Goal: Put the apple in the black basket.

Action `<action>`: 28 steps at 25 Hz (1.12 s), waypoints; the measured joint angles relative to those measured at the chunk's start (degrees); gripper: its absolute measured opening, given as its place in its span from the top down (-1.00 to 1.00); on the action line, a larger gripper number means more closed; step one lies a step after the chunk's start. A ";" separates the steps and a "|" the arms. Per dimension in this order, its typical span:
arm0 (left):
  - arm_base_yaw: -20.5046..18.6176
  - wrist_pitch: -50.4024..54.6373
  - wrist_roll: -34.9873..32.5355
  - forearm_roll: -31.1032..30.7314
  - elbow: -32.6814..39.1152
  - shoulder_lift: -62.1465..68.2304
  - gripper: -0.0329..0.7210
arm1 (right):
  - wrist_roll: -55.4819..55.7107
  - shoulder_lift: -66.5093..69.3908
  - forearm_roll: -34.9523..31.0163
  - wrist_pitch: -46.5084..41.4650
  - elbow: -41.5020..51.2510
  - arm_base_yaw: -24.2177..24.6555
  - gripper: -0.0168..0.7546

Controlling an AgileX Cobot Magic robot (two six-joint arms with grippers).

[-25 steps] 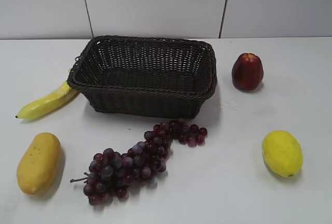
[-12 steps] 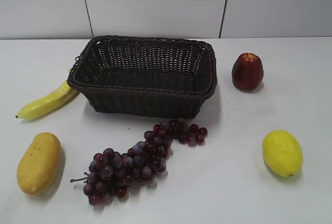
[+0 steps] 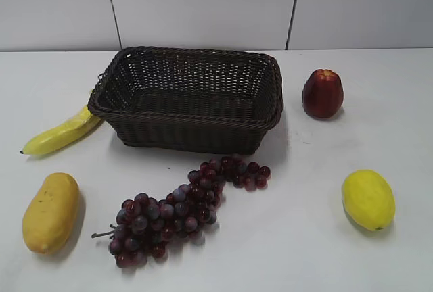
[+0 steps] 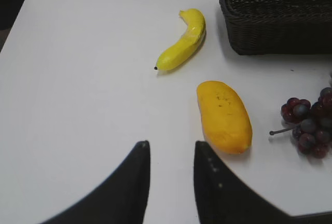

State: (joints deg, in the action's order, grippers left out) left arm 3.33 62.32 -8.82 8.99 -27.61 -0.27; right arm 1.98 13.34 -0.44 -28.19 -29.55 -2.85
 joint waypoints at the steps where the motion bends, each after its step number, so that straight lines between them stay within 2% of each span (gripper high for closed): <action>1: 0.00 0.00 0.00 0.00 0.00 0.00 0.33 | 0.00 3.21 0.00 2.63 0.15 0.00 -0.53; 8: 0.00 0.00 0.00 0.00 0.00 0.00 0.33 | 0.01 27.29 -0.31 24.65 0.37 0.00 -0.52; 11: 0.00 0.00 0.00 0.07 0.00 0.00 0.33 | 0.01 37.79 -0.44 27.05 -3.16 0.00 -0.59; 14: 0.00 0.00 0.00 0.02 0.00 0.00 0.33 | -0.49 48.31 -0.44 23.02 -10.40 0.00 -0.75; 19: 0.00 0.00 0.00 0.02 0.00 0.00 0.33 | -2.39 62.17 -0.39 13.95 -24.28 -0.85 -0.78; 28: 0.00 0.00 0.00 0.06 0.00 0.00 0.33 | -4.79 81.75 -0.59 -6.29 -46.73 -8.57 -0.79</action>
State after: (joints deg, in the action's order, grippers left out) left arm 3.33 62.32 -8.82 9.06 -27.61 -0.27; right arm -2.81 95.09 -1.03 -34.48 -76.27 -11.42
